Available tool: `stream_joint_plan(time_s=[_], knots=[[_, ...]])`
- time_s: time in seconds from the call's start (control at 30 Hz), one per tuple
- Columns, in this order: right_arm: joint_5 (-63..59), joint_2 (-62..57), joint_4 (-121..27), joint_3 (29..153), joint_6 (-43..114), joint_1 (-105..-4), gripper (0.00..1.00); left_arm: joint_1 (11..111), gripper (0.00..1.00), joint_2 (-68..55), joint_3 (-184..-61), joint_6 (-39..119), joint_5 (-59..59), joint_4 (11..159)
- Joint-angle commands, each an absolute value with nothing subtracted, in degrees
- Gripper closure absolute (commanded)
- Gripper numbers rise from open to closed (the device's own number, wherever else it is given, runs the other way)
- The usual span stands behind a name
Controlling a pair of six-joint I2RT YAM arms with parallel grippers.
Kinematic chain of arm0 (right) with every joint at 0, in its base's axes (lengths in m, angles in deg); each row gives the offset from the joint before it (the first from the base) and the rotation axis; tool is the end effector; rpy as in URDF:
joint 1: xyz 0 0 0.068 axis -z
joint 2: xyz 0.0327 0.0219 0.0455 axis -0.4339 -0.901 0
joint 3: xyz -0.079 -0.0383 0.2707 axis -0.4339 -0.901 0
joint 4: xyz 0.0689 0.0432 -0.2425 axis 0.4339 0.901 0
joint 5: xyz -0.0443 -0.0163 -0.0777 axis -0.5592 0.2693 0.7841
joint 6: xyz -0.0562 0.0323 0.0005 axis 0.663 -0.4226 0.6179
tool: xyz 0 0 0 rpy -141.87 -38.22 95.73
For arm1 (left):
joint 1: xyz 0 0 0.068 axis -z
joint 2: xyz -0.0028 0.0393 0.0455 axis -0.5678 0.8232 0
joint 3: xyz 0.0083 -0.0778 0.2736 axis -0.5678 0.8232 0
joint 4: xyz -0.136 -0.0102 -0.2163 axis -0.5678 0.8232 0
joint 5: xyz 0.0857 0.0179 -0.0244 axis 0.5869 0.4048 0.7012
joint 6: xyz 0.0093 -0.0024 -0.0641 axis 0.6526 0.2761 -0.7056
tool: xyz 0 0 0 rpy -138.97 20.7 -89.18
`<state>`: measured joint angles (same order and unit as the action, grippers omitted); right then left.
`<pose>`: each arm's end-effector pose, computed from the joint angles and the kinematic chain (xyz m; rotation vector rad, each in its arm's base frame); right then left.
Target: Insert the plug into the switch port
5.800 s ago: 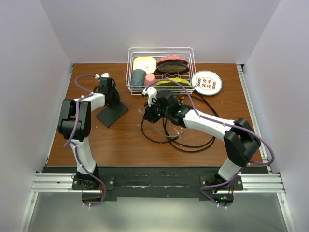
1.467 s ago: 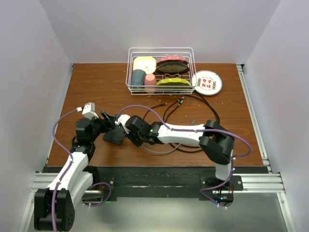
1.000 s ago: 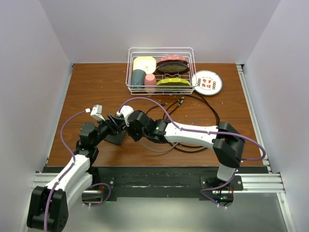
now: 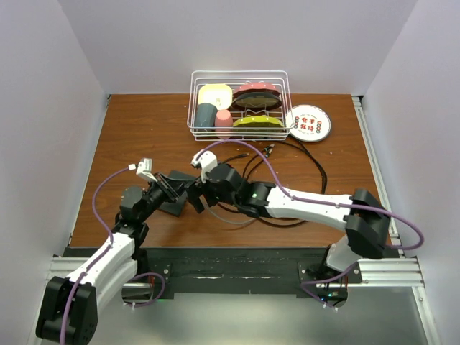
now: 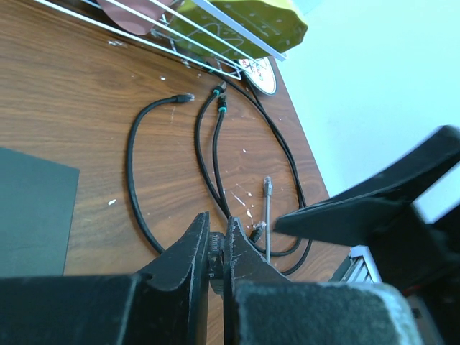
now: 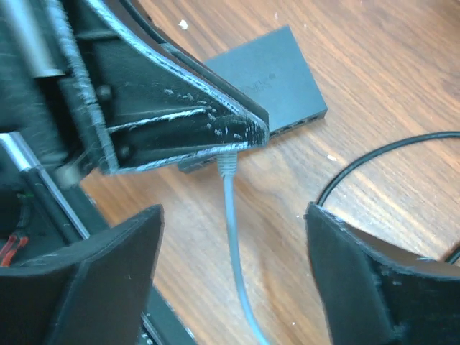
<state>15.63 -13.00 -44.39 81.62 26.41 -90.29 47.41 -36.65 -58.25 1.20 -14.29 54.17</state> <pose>0.1704 0.3375 0.2822 -0.7739 1.9871 0.6701 0.1641 -0.0571 0.2019 -0.2633 1.7629 -1.1449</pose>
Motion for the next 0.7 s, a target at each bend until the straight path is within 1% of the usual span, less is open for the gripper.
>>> stream_joint_plan(time_s=[0.0, 0.03, 0.1, 0.13, 0.27, 0.3, 0.4, 0.5, 0.57, 0.63, 0.67], knots=[[11.9, -6.1, -55.0, 75.6, 26.7, -87.8, 0.08, 47.4, 1.00, -37.7, -58.5, -0.2, -13.3, 54.1], [7.7, -5.6, -58.0, 74.4, 26.7, -86.9, 0.08, 47.4, 1.00, -37.7, -58.6, -0.2, -13.5, 54.0], [5.0, -4.6, -60.1, 71.6, 25.7, -84.3, 0.10, 47.4, 1.00, -37.6, -58.6, -0.6, -13.7, 53.7], [0.5, -4.5, -63.2, 70.7, 25.4, -83.7, 0.11, 47.4, 1.00, -37.6, -58.7, -0.6, -13.8, 53.7], [-1.4, -5.8, -65.2, 70.0, 26.2, -83.1, 0.17, 47.4, 1.00, -37.3, -59.0, -0.7, -14.0, 53.7], [-1.9, -7.1, -65.4, 70.2, 26.2, -83.1, 0.24, 47.5, 1.00, -37.2, -59.1, -0.7, -14.1, 53.6], [-2.7, -8.8, -65.4, 71.4, 26.1, -83.1, 0.30, 47.5, 1.00, -36.9, -59.4, -0.8, -14.5, 53.6], [-3.2, -10.1, -66.1, 71.9, 25.8, -83.3, 0.30, 47.5, 1.00, -36.8, -59.7, -0.8, -14.4, 53.9], [-3.3, -11.0, -65.8, 72.5, 26.0, -83.3, 0.34, 47.5, 1.00, -36.7, -59.8, -0.7, -14.4, 53.9], [-3.4, -11.6, -65.6, 72.8, 25.8, -83.3, 0.35, 47.5, 1.00, -36.3, -59.8, -0.7, -14.4, 53.7], [-3.4, -12.3, -65.6, 73.2, 25.7, -83.4, 0.38, 47.5, 1.00, -36.1, -59.9, -0.7, -14.4, 53.6]])
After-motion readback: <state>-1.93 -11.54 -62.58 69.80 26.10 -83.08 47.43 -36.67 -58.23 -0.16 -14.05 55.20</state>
